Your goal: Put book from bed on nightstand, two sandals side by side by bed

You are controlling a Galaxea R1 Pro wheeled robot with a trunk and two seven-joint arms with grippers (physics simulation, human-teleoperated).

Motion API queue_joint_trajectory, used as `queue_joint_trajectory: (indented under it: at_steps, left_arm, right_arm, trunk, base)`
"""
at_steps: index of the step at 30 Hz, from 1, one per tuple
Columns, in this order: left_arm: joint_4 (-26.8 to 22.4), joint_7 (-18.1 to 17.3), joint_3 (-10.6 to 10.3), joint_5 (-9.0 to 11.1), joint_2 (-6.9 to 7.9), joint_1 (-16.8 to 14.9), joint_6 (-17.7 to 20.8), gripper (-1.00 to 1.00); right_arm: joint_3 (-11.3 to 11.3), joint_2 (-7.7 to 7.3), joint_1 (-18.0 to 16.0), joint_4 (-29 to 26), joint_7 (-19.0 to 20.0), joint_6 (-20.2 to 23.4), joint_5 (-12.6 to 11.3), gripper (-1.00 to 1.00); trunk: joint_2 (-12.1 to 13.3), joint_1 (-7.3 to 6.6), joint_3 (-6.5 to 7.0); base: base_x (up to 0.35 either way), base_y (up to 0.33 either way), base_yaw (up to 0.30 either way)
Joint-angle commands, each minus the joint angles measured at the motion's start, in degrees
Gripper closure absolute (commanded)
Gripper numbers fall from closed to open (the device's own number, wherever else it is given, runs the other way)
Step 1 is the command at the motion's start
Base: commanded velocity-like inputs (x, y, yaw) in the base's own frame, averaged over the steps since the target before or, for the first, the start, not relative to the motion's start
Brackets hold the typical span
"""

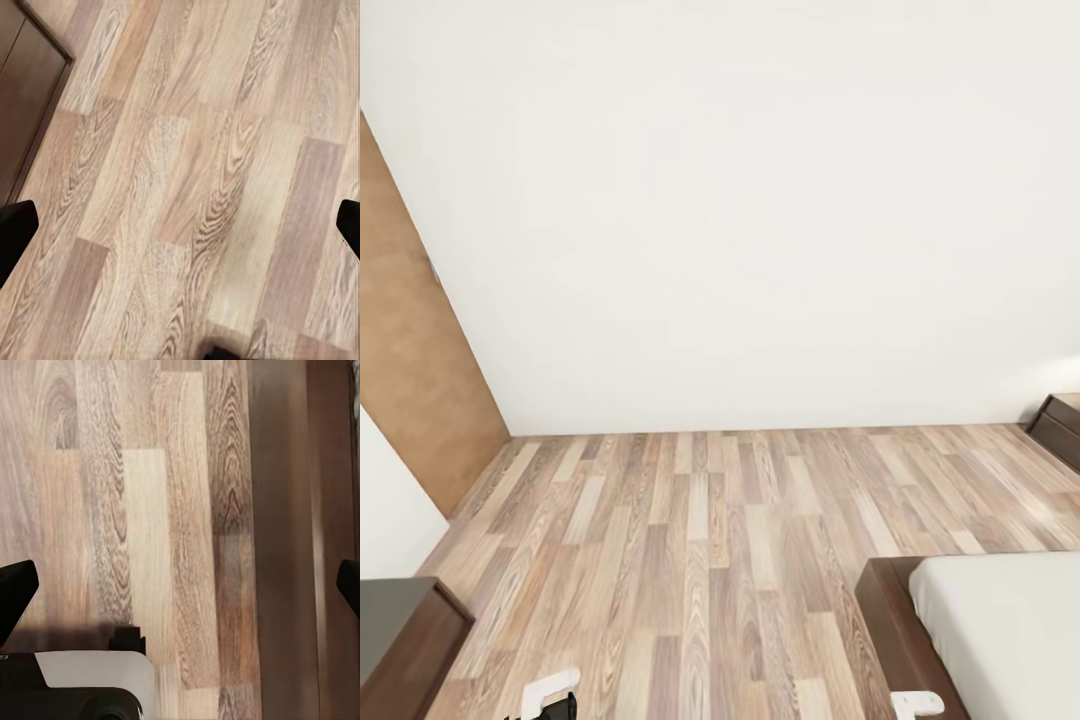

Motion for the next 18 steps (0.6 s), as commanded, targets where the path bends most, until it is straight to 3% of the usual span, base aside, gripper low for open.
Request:
queue_joint_trajectory:
  at_steps: [1, 18]
  left_arm:
    - [-0.05, 0.28, -0.49, 0.43, 0.03, -0.04, -0.13, -1.00]
    - [-0.05, 0.29, -0.49, 0.42, 0.03, -0.04, -0.14, -1.00]
  right_arm:
    - [-0.47, 0.01, -0.06, 0.08, -0.12, -0.22, 0.60, -1.00]
    - [-0.47, 0.01, -0.06, 0.08, -0.12, -0.22, 0.60, -1.00]
  trunk:
    - [-0.11, 0.07, -0.12]
    - [-0.11, 0.07, -0.12]
  base:
    - [0.338, 0.000, 0.000]
    - [0.337, 0.000, 0.000]
